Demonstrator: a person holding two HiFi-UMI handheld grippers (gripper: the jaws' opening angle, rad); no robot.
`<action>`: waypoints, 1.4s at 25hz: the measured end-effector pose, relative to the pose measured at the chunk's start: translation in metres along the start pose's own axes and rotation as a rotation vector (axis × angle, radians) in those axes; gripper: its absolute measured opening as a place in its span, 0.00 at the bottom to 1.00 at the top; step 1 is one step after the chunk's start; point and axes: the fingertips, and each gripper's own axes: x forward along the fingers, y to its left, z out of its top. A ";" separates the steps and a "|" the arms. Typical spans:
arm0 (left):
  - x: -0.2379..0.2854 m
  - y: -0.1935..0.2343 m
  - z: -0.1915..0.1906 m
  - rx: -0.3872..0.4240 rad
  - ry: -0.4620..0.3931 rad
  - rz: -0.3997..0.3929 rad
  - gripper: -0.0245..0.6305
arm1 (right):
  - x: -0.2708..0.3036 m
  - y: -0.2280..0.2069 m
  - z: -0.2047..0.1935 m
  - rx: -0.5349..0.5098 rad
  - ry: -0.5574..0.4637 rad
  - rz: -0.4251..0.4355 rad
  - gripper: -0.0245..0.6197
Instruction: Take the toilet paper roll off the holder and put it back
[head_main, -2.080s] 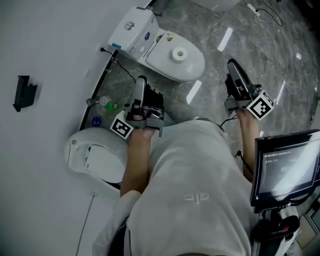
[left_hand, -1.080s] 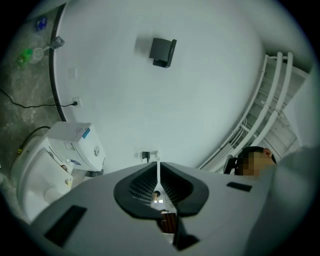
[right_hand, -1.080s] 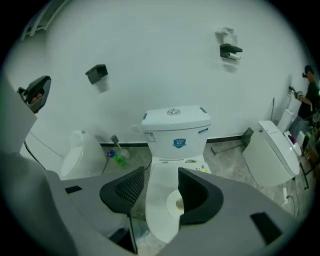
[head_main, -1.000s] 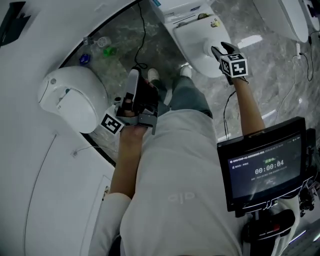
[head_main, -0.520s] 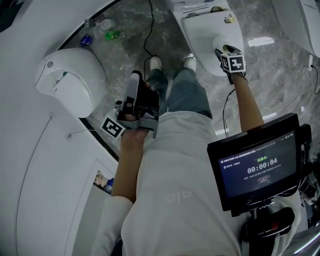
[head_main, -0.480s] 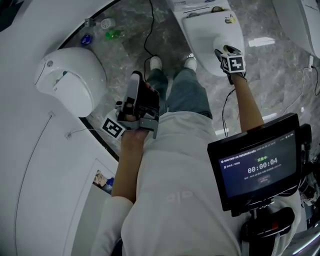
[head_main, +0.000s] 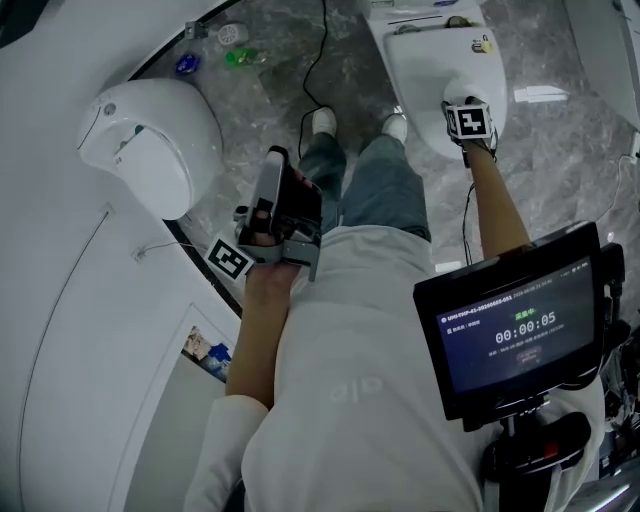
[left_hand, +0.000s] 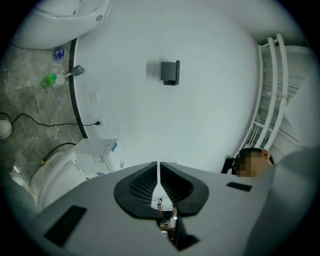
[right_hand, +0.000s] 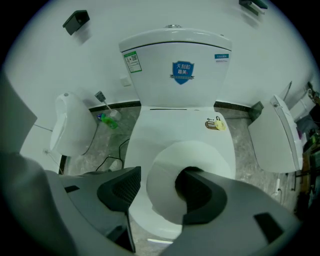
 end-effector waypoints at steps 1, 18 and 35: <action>-0.001 0.000 0.000 0.001 -0.003 0.000 0.05 | 0.001 -0.001 -0.001 -0.016 0.013 -0.013 0.41; 0.006 0.009 -0.007 -0.033 -0.004 -0.017 0.05 | 0.003 -0.034 -0.031 -0.055 0.149 -0.132 0.33; -0.023 0.021 -0.015 -0.076 0.027 0.110 0.05 | -0.025 0.024 -0.123 0.126 0.201 -0.008 0.32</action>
